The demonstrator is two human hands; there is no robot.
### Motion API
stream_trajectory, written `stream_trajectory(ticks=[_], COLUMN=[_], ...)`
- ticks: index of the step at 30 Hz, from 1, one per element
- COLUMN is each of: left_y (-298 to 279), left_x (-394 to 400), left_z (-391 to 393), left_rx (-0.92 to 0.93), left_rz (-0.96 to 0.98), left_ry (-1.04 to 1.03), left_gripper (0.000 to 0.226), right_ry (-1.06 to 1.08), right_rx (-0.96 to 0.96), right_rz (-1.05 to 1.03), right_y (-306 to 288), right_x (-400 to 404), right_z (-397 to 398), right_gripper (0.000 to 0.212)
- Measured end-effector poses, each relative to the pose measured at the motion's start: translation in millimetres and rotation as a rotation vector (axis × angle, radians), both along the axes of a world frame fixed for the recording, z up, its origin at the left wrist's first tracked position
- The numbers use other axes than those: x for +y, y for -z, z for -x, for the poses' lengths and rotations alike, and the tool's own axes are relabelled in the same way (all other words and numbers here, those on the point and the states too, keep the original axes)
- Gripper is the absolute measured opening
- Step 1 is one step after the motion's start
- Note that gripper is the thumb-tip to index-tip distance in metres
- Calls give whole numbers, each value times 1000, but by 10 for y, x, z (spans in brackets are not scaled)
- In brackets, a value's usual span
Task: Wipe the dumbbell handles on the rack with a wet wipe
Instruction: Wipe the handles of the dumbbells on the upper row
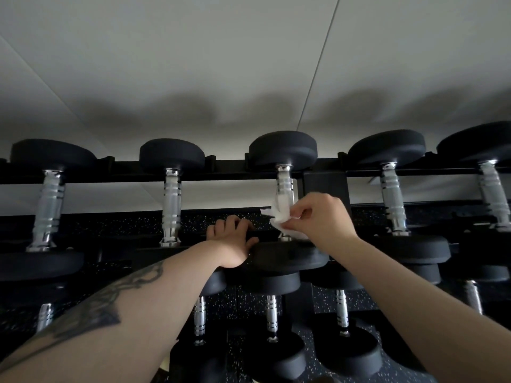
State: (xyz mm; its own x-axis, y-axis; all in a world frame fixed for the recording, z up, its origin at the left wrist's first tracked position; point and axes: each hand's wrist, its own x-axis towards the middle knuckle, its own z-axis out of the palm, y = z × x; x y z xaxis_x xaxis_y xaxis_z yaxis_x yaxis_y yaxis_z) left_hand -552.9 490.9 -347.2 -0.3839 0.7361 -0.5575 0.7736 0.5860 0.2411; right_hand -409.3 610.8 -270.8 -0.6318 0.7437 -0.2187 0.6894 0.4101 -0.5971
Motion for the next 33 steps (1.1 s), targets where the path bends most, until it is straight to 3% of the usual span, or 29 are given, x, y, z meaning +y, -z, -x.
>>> stream_trajectory(ticks=[3, 6, 9, 11, 16, 21, 24, 26, 27, 30, 33], left_y=[0, 5, 9, 12, 31, 33, 46, 52, 52, 49, 65], left_x=[7, 3, 3, 9, 1, 5, 2, 0, 1, 0, 1], left_z=[-3, -5, 4, 5, 6, 7, 15, 23, 21, 3, 12], left_rx=[6, 4, 7, 7, -4, -2, -4, 0, -1, 7, 18], left_rz=[0, -5, -3, 1, -16, -17, -18, -22, -22, -20, -29], left_ry=[-3, -18, -12, -1, -12, -4, 0, 1, 3, 7, 5], left_gripper=[35, 34, 34, 34, 34, 35, 34, 34, 34, 34, 34], right_ry=[66, 103, -14, -57, 171, 482, 696, 851, 874, 786, 587], right_rx=[136, 217, 190, 173, 181, 166, 268, 359, 364, 295, 196], right_rz=[-13, -239, -480, -495, -266, 131, 635, 1013, 1100, 1020, 558], right_y=[43, 81, 191, 244, 156, 62, -3, -57, -52, -16, -13], right_x=[142, 198, 67, 78, 201, 291, 476, 489, 501, 493, 365], right_z=[251, 535, 533, 410, 320, 498, 597, 609, 622, 651, 573], right_gripper=[15, 14, 15, 16, 15, 25, 31, 22, 17, 20, 17])
